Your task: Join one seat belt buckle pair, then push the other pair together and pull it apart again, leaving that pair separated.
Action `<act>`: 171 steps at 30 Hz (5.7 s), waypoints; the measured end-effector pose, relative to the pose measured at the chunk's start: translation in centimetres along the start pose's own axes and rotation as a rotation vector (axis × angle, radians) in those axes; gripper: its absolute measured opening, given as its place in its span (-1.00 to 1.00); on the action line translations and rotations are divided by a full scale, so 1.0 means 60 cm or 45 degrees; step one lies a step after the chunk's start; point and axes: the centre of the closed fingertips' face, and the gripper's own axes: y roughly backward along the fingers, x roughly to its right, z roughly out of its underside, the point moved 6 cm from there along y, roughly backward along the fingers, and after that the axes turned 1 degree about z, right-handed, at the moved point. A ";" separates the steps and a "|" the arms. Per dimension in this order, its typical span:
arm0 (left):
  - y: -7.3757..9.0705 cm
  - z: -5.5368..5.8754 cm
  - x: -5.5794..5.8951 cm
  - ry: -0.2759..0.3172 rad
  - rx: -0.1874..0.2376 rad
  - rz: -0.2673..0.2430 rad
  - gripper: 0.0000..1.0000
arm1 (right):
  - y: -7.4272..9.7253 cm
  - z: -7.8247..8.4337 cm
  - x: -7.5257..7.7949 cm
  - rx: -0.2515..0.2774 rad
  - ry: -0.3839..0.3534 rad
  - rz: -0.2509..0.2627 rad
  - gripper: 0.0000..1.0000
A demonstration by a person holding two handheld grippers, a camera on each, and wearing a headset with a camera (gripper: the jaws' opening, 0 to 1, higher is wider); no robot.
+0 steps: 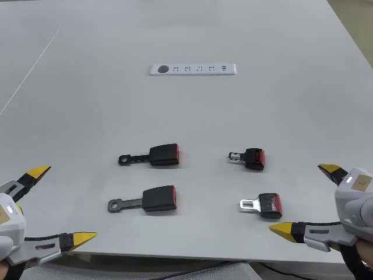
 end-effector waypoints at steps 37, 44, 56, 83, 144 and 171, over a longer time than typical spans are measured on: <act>-0.005 0.009 0.002 -0.001 -0.039 0.025 1.00 | 0.006 0.023 0.020 0.032 -0.382 -0.055 0.98; -0.006 0.010 0.004 0.015 -0.042 0.032 1.00 | 0.001 0.026 0.018 0.023 -0.379 -0.054 0.96; -0.004 0.013 0.006 0.044 -0.061 0.053 0.85 | 0.001 0.031 0.011 0.004 -0.373 -0.068 0.93; 0.000 -0.007 0.014 0.121 -0.143 0.271 0.69 | -0.021 0.002 0.006 0.014 -0.175 -0.207 0.71; -0.257 -0.059 0.111 -0.330 -0.372 0.811 -0.29 | -0.154 0.079 -0.018 -0.270 0.268 -0.589 -0.29; -0.265 -0.075 0.124 -0.498 -0.548 0.865 -0.33 | -0.168 0.067 -0.018 -0.322 0.385 -0.690 -0.32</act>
